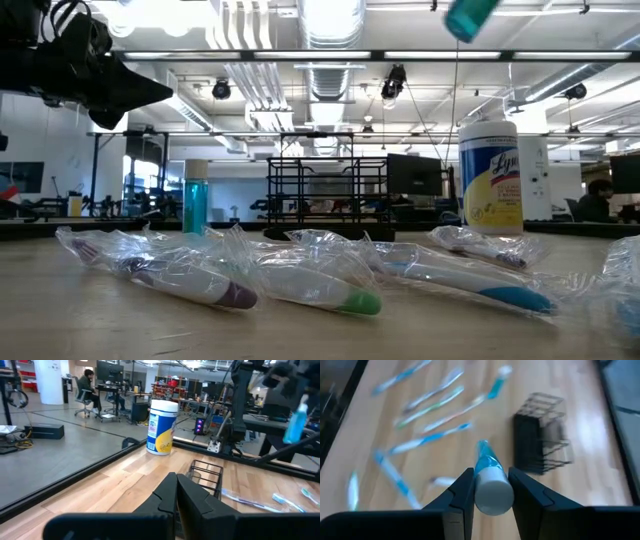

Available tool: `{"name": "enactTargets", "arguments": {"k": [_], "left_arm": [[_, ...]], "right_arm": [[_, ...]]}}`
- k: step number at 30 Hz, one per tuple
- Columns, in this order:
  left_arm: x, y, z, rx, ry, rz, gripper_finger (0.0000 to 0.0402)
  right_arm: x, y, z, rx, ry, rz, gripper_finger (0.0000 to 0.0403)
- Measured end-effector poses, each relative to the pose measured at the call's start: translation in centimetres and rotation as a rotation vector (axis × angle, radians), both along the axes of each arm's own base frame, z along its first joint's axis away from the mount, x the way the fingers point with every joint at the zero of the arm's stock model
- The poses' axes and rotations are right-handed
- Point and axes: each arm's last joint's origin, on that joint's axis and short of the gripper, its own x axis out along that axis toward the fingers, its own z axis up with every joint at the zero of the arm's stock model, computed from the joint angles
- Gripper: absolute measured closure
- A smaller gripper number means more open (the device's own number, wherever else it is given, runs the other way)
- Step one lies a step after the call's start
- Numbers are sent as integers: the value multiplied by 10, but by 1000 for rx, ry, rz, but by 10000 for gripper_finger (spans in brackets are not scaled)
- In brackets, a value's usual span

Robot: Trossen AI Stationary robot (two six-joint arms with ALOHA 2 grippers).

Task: Pick & Place toothbrushing station
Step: Put the bottom blue mouthwash into the black wire organizer

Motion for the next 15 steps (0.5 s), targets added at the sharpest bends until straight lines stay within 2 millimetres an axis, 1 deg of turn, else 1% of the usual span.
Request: {"name": "enactTargets", "arguments": {"k": [3, 6, 9, 15], "left_arm": [[0, 1, 1, 7, -4, 29, 390], [0, 1, 1, 7, -4, 38, 390], [0, 1, 1, 7, -4, 39, 390], [0, 1, 1, 6, -5, 39, 390]], "right_arm": [[-1, -24, 11, 32, -50, -85, 312], [-2, -42, 17, 27, -71, -134, 312], [-1, -51, 19, 30, -59, -117, 312], [6, -62, 17, 58, -33, -99, 312]]}}
